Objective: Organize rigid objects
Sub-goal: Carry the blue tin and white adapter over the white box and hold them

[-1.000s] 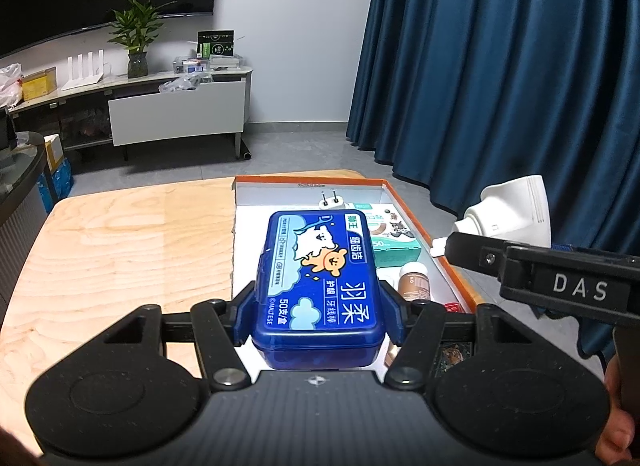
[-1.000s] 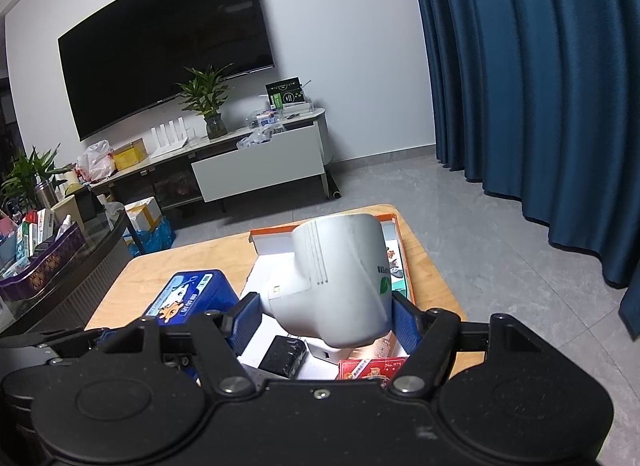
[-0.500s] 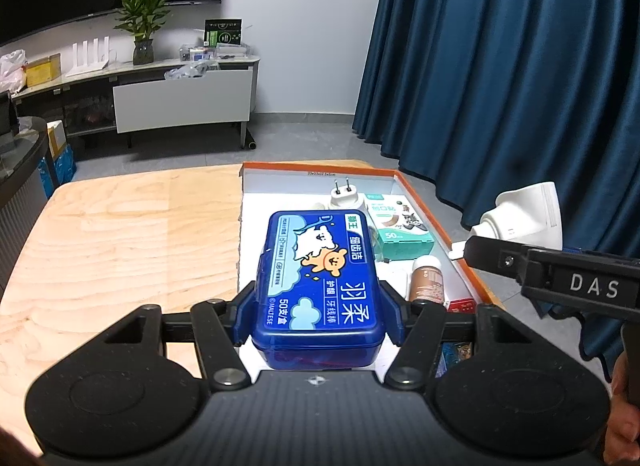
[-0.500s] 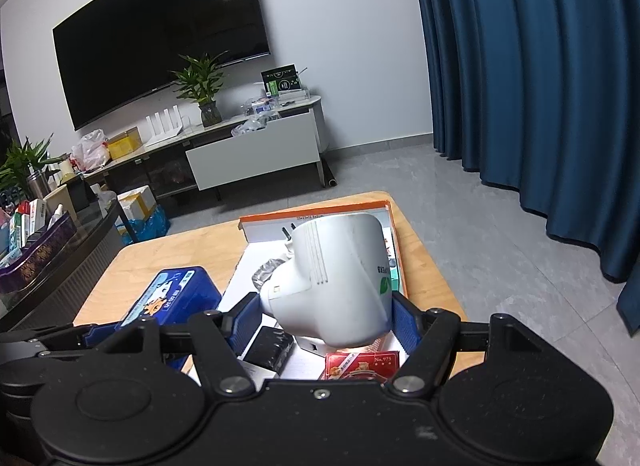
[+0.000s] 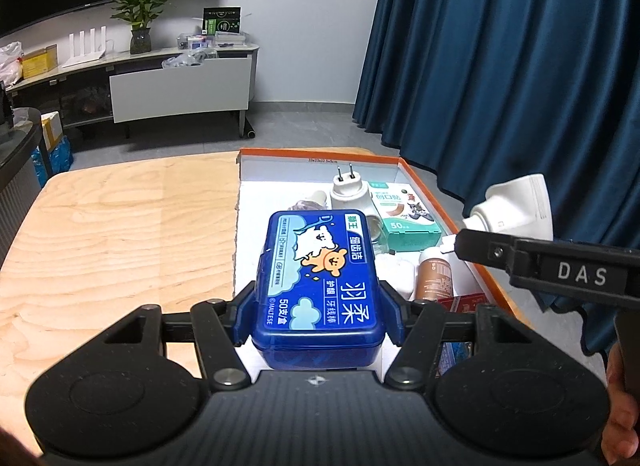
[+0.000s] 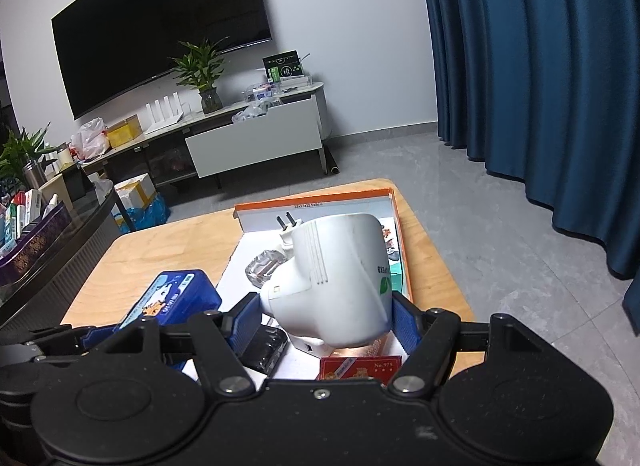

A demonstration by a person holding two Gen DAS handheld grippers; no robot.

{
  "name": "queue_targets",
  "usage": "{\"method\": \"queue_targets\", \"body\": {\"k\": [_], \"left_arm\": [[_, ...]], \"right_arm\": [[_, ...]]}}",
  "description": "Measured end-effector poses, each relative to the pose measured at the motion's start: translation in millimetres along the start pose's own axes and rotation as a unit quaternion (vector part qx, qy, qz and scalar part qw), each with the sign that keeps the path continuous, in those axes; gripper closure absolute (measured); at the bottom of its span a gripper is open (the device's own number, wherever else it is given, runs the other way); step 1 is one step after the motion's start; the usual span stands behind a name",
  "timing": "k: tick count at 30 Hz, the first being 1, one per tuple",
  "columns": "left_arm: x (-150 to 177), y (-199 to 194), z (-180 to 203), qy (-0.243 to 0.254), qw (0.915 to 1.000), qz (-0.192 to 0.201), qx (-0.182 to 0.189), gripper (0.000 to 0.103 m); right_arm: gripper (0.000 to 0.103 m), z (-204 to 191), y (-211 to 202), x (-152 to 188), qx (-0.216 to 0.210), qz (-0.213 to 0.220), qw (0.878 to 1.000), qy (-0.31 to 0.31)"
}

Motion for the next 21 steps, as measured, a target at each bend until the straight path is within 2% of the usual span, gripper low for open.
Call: {"method": "queue_targets", "body": {"k": [21], "left_arm": [[2.7, 4.7, -1.2, 0.003, 1.0000, -0.001, 0.005, 0.041]], "right_arm": [[0.022, -0.1, 9.8, 0.9, -0.002, -0.012, 1.000, -0.007]]}}
Point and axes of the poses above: each gripper's, at about its wrist camera, not at the fingertips, and y roughly the way its jaws point, z to its right, x to its underside, the point moved 3 cm from there along y, roughly the way its jaws point, and after that the axes turned 2 degrees about -x, right-handed, at the moved point
